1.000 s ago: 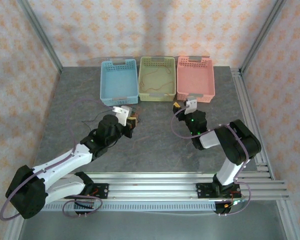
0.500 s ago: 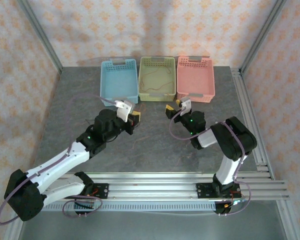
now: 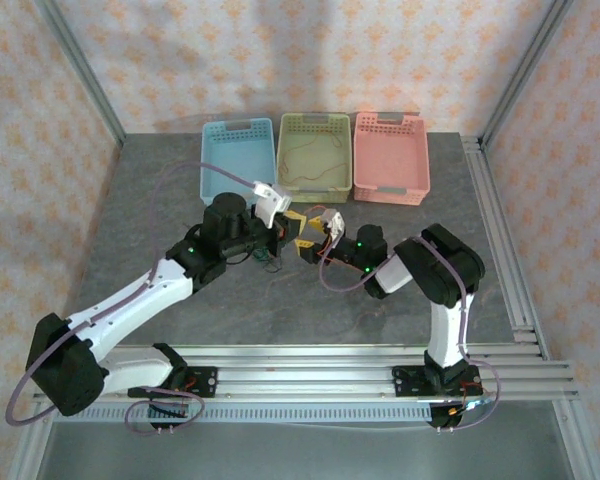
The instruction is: Untangle the cables
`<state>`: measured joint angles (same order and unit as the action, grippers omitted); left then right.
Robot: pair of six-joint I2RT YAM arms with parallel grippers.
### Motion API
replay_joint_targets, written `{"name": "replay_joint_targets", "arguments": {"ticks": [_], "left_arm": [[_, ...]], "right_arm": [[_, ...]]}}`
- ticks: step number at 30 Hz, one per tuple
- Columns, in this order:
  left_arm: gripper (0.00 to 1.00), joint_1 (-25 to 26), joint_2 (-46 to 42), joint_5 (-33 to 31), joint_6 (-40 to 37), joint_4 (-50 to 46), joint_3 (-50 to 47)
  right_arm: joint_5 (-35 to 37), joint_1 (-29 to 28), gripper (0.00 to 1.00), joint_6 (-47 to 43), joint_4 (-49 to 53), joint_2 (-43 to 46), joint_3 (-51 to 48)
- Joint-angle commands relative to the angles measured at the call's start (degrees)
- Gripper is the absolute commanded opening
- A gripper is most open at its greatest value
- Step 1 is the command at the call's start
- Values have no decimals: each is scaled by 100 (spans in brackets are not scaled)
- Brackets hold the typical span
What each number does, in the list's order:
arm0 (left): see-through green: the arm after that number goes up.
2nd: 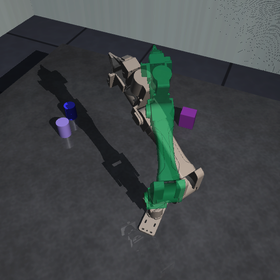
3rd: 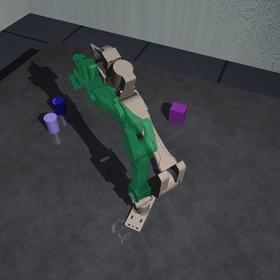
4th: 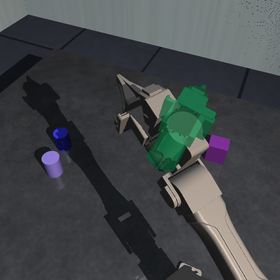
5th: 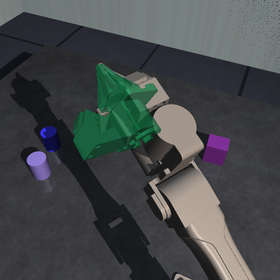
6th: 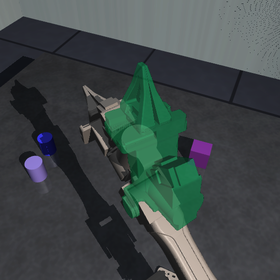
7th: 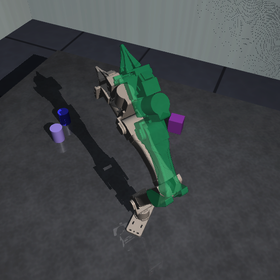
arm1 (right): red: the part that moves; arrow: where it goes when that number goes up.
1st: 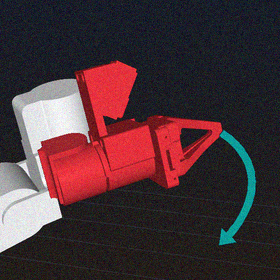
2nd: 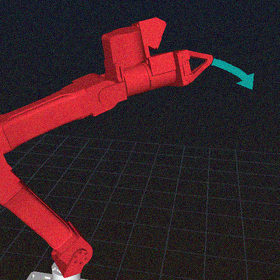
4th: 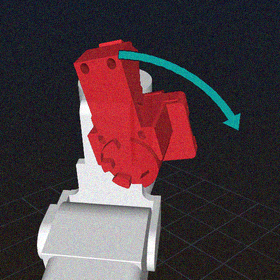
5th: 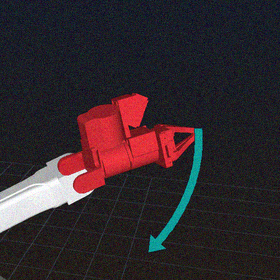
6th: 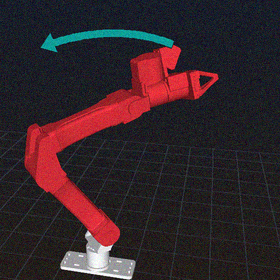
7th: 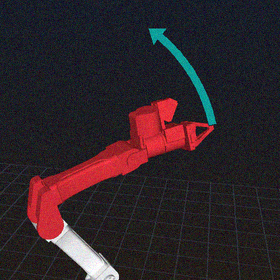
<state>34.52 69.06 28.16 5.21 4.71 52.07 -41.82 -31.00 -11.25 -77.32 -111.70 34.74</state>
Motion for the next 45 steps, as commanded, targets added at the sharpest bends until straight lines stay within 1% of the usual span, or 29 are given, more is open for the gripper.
{"name": "replay_joint_targets", "arguments": {"ticks": [1,6,9,13,16,18,19,22,24,25,28,34,36,38,39,41,42,44,45], "left_arm": [[0,55,123,104,370,89,253],[0,160,458,341,645,145,499],[0,265,545,209,580,52,614],[0,279,625,104,538,-44,753],[0,279,692,-63,482,-152,856],[0,275,777,-344,456,-259,954],[0,274,849,-469,404,-320,1019],[0,265,1155,-1007,304,-624,1333],[0,265,1376,-1157,247,-797,1566],[0,266,1489,-1156,255,-826,1650],[0,289,1709,-803,323,-851,1776],[0,344,1581,-446,520,-405,1393],[0,360,1567,-285,619,-279,1311],[0,384,1595,-311,669,-160,1257],[0,388,1622,-386,641,-188,1283],[0,389,1749,-900,592,-428,1485],[0,389,1823,-1275,593,-612,1640],[0,373,2051,-2244,695,-1095,2091],[0,380,2141,-2469,660,-1226,2255]], "right_arm": [[-433,-37,70,-186,-315,-94,129],[-666,-220,70,-370,-328,-202,208],[-677,-332,70,-422,-328,-246,244],[-719,-346,68,-455,-328,-247,244],[-876,-349,63,-491,-329,-253,251],[-942,-361,59,-499,-327,-264,252],[-942,-375,58,-509,-333,-260,252],[-942,-389,60,-562,-323,-256,229],[-918,-389,63,-563,-328,-256,226],[-924,-397,64,-563,-328,-259,226],[-891,-398,64,-541,-328,-258,244],[-813,-398,60,-479,-327,-282,279],[-762,-398,60,-458,-328,-282,287],[-800,-403,61,-470,-330,-286,288],[-830,-400,61,-485,-328,-286,278],[-901,-409,62,-501,-328,-279,270],[-906,-402,63,-502,-328,-278,266],[-898,-406,63,-501,-332,-273,261],[-906,-406,64,-501,-326,-272,261]]}}
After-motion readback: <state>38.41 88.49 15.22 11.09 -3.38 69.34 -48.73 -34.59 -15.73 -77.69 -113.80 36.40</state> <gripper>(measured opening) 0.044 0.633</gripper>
